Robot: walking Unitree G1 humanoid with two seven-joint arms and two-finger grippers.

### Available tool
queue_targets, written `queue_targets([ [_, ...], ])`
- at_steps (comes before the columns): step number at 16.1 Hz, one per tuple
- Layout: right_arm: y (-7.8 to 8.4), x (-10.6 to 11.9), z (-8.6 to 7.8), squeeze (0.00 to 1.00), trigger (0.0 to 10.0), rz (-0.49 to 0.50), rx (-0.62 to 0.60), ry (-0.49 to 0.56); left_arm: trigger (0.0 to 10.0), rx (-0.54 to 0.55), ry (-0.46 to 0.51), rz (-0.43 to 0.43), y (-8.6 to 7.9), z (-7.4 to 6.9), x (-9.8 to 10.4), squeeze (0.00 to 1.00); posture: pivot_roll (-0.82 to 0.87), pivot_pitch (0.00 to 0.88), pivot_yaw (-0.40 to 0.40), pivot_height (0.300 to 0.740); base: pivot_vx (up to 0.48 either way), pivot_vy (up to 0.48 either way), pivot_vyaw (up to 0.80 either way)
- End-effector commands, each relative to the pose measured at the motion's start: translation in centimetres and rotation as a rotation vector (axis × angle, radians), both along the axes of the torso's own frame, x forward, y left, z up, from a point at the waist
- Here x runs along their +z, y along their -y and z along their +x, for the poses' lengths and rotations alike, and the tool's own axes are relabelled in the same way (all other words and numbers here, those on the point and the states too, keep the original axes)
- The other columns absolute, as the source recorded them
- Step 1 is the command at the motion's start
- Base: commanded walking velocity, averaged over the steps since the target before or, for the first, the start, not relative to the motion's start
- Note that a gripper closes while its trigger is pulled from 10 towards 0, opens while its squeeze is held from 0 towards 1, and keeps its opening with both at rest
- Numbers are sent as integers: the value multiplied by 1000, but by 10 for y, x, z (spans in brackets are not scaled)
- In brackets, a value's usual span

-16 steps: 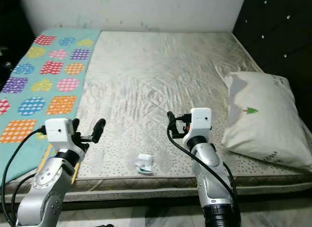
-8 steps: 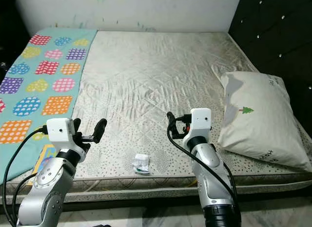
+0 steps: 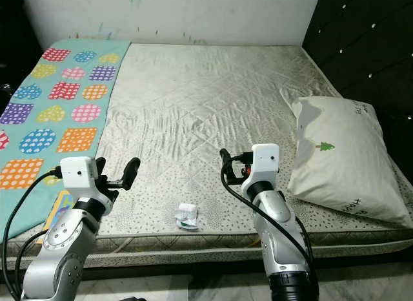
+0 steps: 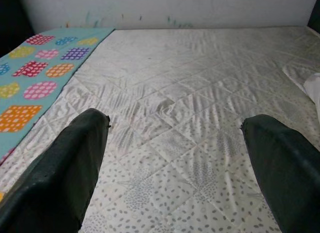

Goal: Clean up the room

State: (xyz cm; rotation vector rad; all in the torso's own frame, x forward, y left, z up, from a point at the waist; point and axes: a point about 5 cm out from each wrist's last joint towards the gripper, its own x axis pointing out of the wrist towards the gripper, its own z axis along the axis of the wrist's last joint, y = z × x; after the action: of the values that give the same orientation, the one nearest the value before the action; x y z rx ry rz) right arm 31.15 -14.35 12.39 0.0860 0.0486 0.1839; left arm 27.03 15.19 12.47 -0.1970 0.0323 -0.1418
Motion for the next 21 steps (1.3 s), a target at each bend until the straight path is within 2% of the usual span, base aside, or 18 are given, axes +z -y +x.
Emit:
queue_targets([
  [1,1,2,-1,0,10000,8,-1,12,10000,7,-24,9,-1,0,-4,0,-19,84,-36,671,0,0,0],
  [6,2,3,3,0,10000,7,-8,15,10000,19,-17,22,-3,5,-3,0,-21,67,-39,671,0,0,0],
  [11,-1,18,16,0,10000,20,-7,70,10000,64,49,56,-12,16,12,0,-20,0,-37,671,0,0,0],
  [14,-2,18,20,0,10000,6,28,79,10000,94,55,91,-16,14,10,0,-7,0,-49,671,0,0,0],
  [17,-8,17,17,0,10000,-3,62,80,10000,205,36,132,-30,3,2,0,-5,0,-65,636,0,0,0],
  [20,-13,8,13,0,10000,-12,97,44,10000,234,8,179,-28,-5,-10,0,4,35,-101,627,0,0,0],
  [21,-15,9,11,0,10000,-3,113,42,10000,235,-3,165,-27,-7,-12,0,10,45,-105,627,0,0,0],
])
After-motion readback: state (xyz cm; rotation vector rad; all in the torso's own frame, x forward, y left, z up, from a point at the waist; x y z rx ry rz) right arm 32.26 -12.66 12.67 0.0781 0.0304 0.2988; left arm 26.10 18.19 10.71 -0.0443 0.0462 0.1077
